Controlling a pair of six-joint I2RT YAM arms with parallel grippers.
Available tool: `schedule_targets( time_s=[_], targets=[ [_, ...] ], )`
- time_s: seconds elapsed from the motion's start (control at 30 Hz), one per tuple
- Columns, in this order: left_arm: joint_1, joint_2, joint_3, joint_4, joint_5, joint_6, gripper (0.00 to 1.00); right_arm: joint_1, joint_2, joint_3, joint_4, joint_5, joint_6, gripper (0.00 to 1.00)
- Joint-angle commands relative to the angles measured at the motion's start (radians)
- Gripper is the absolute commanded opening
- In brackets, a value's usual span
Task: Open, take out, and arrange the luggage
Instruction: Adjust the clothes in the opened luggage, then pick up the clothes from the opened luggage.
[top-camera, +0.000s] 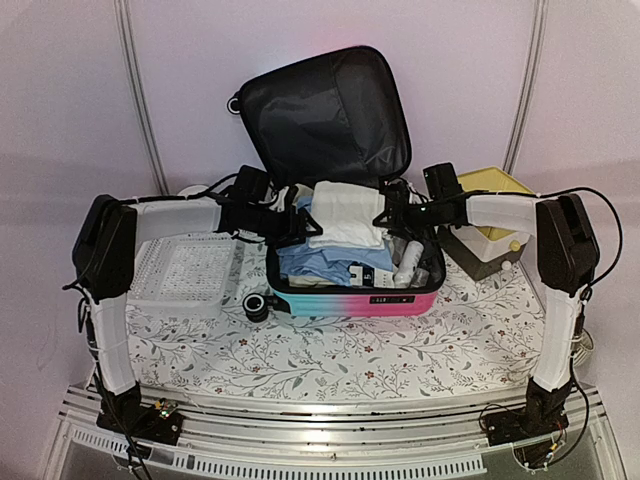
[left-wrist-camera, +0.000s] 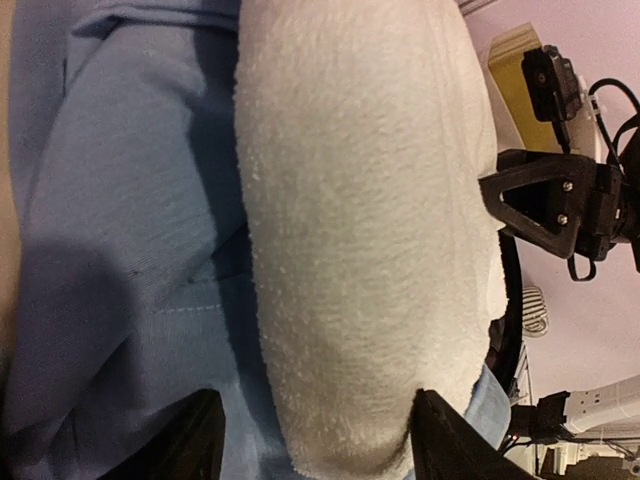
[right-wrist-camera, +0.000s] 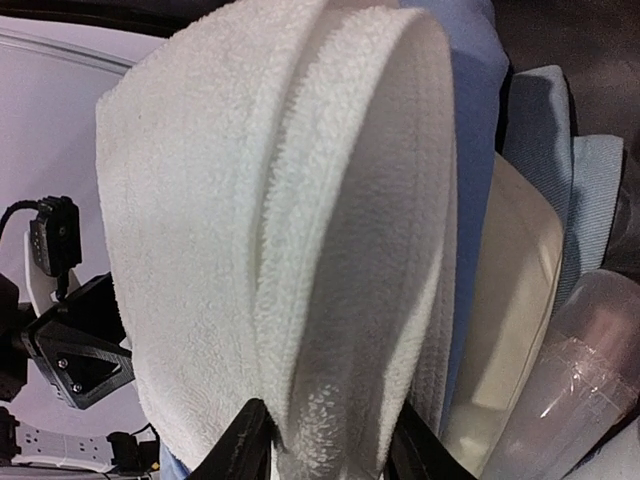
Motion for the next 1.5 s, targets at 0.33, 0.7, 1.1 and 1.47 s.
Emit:
schedule_targets(
  time_s=[0.33, 0.7, 1.1, 1.47],
  targets=[
    [-0.014, 0.036, 0.028, 0.051, 0.067, -0.027, 0.62, -0.006, -0.091, -0.128, 0.075, -0.088, 0.040, 0.44],
    [-0.014, 0.043, 0.032, 0.054, 0.078, -0.029, 0.61, 0.000, -0.088, -0.162, 0.151, -0.169, 0.099, 0.50],
    [-0.015, 0.037, 0.029, 0.053, 0.080, -0.023, 0.61, 0.019, -0.038, -0.124, 0.185, -0.205, 0.135, 0.44],
    [-0.014, -0.072, 0.012, -0.007, -0.020, 0.013, 0.66, 0.024, -0.073, -0.091, 0.185, -0.188, 0.137, 0.05]
  ],
)
